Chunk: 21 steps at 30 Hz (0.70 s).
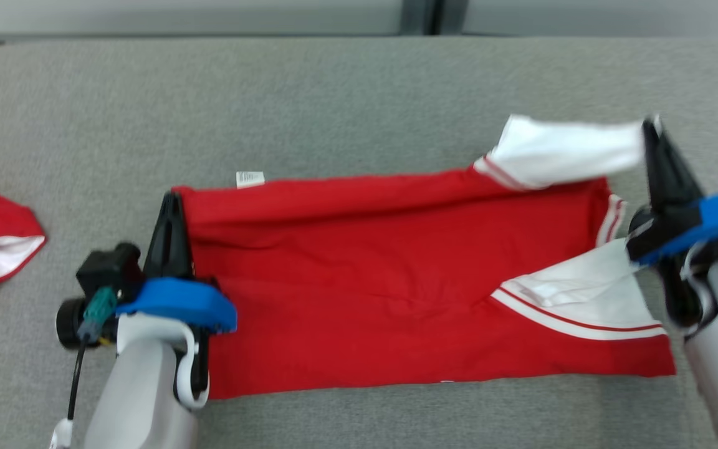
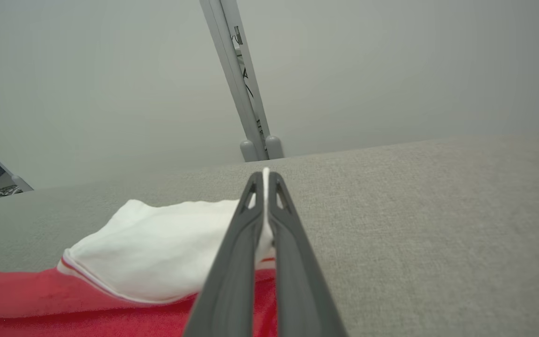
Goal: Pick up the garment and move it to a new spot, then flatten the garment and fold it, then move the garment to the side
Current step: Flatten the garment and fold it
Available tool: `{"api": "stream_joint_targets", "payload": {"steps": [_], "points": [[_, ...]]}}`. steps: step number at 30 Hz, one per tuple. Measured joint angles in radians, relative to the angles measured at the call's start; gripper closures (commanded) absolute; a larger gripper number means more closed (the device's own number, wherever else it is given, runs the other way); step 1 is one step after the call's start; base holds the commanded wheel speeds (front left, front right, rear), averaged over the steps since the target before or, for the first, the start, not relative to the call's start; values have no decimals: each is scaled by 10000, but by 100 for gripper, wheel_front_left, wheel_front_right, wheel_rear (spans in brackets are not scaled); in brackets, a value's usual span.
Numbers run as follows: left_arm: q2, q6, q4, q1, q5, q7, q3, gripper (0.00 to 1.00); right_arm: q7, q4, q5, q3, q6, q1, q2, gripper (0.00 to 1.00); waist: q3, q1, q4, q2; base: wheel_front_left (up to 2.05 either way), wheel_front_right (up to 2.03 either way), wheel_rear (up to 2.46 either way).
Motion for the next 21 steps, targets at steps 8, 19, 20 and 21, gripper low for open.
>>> {"api": "stream_joint_targets", "payload": {"steps": [8, 19, 20, 21], "points": [[2, -86, 199, 1534, -330, -2, 384, 100, -2, -443, 767, -109, 0, 2340, 706, 100, -893, 0, -552, -2, 0, 0, 0], [2, 169, 205, 2322, -1212, 0, 418, 0, -4, 359, 1028, -90, 0, 3100, 934, 0, -1462, 2, -531, -2, 0, 0, 0], [8, 192, 86, 2445, -1319, -2, 384, 0, -2, 408, 991, -157, 0, 3097, 928, 0, -1498, 2, -458, -1, 0, 0, 0], [4, 240, -29, 2594, -1427, 0, 343, 0, -4, 447, 936, -215, 0, 3096, 928, 0, -1532, 2, -382, -2, 0, 0, 0]]}}
